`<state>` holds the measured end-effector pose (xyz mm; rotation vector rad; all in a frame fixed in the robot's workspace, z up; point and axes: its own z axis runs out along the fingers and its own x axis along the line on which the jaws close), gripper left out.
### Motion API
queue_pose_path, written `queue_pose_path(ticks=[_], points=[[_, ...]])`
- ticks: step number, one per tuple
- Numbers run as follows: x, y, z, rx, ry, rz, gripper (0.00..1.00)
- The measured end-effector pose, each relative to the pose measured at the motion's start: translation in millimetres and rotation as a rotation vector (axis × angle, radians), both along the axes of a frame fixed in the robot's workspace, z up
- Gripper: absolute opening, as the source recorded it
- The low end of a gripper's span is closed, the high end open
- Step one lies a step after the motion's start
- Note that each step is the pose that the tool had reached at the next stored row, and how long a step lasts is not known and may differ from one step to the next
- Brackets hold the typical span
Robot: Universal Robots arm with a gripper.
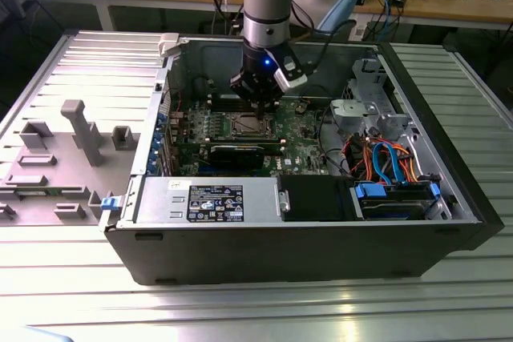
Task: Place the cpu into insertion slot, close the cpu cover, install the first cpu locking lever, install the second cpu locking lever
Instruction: 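Install the second cpu locking lever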
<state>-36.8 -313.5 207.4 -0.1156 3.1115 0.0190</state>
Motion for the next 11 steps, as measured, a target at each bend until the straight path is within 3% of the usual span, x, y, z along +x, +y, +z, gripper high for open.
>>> queue_pose_path(ticks=[5,11], points=[[0.0,-1.3,1.3,-0.0019,0.0001,0.000,0.11],[0.0,-1.2,13.1,-0.0042,0.0000,0.000,0.11]])
